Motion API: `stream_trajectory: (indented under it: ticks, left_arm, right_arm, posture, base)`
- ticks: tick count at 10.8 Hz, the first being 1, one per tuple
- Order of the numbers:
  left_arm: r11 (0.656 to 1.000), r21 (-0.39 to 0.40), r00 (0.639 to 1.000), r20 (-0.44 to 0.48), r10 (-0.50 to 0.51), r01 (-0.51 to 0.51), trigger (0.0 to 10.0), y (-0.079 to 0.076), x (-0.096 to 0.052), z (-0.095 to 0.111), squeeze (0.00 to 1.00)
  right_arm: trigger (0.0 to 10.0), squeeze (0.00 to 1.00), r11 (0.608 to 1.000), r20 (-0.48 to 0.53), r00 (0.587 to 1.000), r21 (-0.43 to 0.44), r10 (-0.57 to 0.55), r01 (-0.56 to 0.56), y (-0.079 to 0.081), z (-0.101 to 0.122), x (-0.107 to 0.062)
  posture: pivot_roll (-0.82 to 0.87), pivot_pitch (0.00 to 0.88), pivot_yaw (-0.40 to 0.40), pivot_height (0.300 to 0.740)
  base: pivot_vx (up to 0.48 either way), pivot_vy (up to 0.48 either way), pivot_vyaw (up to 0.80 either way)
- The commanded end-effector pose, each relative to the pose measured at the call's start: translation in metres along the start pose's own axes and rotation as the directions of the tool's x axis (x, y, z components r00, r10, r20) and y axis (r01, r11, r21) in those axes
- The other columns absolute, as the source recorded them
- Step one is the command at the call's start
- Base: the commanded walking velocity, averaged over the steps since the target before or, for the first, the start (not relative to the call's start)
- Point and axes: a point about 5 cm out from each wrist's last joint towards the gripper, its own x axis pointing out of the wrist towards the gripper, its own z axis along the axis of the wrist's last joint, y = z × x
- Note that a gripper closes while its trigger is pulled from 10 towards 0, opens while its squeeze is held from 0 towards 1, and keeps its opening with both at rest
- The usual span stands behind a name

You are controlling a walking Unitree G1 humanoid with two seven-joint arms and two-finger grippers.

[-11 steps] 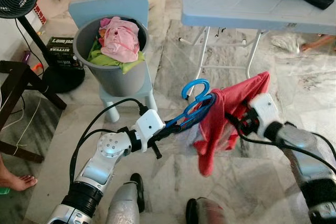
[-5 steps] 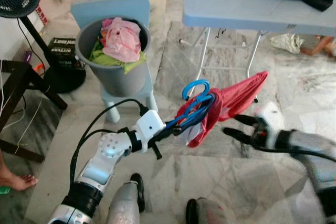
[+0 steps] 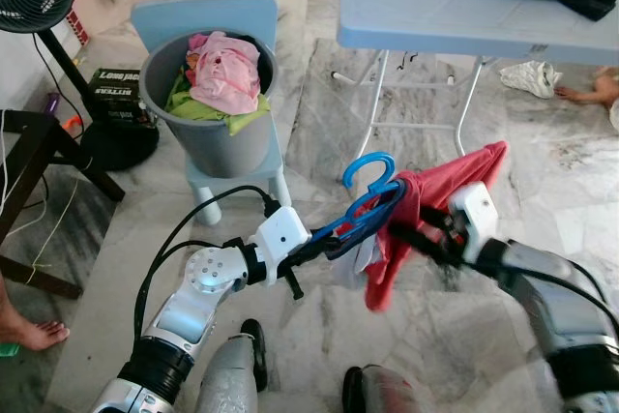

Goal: Hang hanger

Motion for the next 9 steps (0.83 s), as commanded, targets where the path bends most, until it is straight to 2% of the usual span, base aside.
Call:
stream_trajectory:
  ticks: [1,5,7,9]
  left_arm:
    - [1.000,0.021,0.999,0.036,-0.015,0.014,0.0,-0.003,0.003,0.009,0.00]
    - [1.000,0.012,1.000,0.026,-0.005,0.005,0.0,-0.003,0.000,0.005,0.00]
    - [1.000,0.009,1.000,0.026,-0.007,0.007,0.0,-0.003,0.000,0.005,0.00]
    - [1.000,0.009,0.999,0.030,-0.012,0.012,0.0,-0.004,0.002,0.005,0.00]
  right_arm:
    - [0.0,0.00,1.000,0.016,0.999,0.011,-0.029,0.029,-0.004,0.001,-0.004]
    - [0.0,0.00,0.997,0.019,0.997,0.012,-0.074,0.074,-0.003,-0.005,0.010]
    - [0.0,0.00,0.994,0.036,0.993,0.000,-0.110,0.110,-0.009,-0.002,0.011]
    - [0.0,0.00,0.982,0.080,0.978,0.005,-0.191,0.191,-0.020,0.004,0.007]
  posture:
    - [-0.03,0.209,-0.015,0.740]
    - [-0.02,0.204,-0.024,0.740]
    - [-0.02,0.204,-0.025,0.740]
    - [-0.03,0.203,-0.026,0.740]
  base:
    - [0.000,0.000,0.00]
    - [0.000,0.000,0.00]
    - [0.000,0.000,0.00]
    - [0.000,0.000,0.00]
